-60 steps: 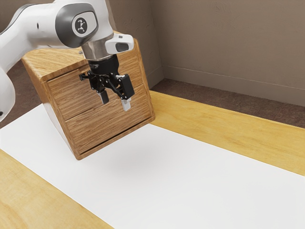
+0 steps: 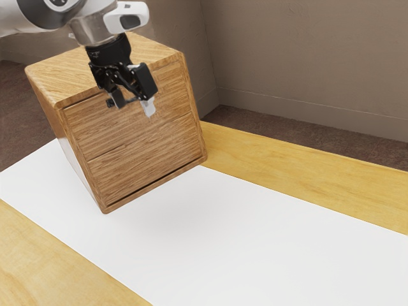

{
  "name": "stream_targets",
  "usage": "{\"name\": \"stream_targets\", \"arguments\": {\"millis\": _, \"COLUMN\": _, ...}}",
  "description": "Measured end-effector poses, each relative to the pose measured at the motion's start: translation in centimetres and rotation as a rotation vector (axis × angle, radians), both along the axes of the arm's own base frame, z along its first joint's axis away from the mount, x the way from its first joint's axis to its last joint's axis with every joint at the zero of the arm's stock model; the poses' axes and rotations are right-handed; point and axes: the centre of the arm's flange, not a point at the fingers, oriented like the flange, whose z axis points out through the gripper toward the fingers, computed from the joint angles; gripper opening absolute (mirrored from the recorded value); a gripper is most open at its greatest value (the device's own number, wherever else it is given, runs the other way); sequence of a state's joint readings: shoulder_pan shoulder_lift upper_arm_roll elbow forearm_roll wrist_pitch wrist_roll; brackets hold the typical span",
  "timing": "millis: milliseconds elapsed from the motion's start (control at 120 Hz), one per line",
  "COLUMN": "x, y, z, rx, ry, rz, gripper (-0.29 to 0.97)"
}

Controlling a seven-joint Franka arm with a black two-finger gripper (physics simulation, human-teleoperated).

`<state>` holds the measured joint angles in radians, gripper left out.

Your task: Pull the drawer handle with one arm to open the drawer

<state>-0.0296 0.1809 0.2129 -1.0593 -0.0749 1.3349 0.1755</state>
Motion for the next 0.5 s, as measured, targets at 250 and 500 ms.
{"name": "stream_targets", "arguments": {"millis": 250, "x": 3.8, "y": -0.8, "z": -3.5, "rx": 0.013, "ry": -0.008, "rz": -0.036, "gripper": 0.68}}
{"name": "stream_targets", "arguments": {"millis": 500, "x": 5.8, "y": -3.4, "z": -4.0, "rx": 0.084, "ry": -0.095, "rz": -0.158, "gripper": 0.68}}
